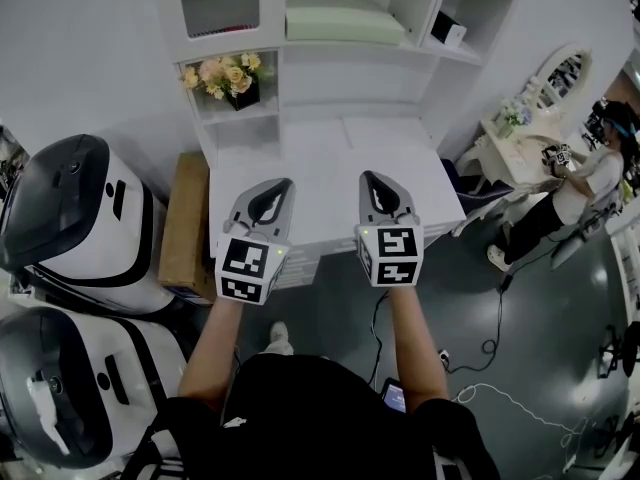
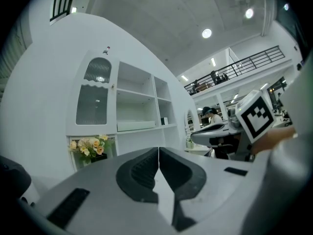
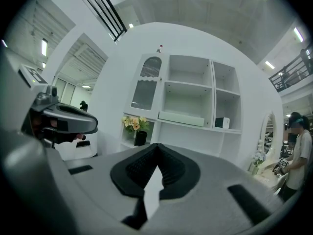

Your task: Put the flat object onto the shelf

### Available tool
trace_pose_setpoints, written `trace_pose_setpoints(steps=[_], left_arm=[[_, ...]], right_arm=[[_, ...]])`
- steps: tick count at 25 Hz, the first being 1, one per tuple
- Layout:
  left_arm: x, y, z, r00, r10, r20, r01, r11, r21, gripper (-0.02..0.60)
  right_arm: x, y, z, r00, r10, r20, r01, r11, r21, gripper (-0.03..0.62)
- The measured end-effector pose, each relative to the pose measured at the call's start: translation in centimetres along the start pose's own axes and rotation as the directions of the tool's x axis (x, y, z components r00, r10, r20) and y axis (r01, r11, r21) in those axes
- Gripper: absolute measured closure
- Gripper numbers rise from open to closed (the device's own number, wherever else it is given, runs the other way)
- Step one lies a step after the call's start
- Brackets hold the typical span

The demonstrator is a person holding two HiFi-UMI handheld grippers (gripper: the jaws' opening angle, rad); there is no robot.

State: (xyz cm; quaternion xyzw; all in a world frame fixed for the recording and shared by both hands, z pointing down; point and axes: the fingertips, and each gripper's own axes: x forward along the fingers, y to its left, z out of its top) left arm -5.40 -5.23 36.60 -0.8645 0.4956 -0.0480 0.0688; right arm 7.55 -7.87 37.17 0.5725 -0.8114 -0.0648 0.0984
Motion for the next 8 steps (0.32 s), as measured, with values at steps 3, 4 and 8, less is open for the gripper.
trace_pose_setpoints(steps=[3, 4, 8], left_arm=[[-0.04, 0.04, 0.01, 1.000, 0.001, -0.003, -0.001, 1.000, 0.002, 0.575], [-0.07, 0.04, 0.01, 1.000, 0.001, -0.003, -0.001, 1.000, 0.000, 0.575], [-0.14, -0.08, -0.03, 1.000, -0.001, -0.005, 0.001, 1.000, -0.002, 0.575]], right_arm=[[0.04, 0.15, -0.12, 1.000, 0.004, -0.004, -0.004, 1.000, 0.000, 0.592], [0.03, 0.21, -0.13, 1.000, 0.006, -0.004, -0.006, 1.000, 0.000, 0.592], [-0.06, 0.41, 0.00, 1.000, 0.009, -0.002, -0.009, 1.000, -0.001, 0.592]])
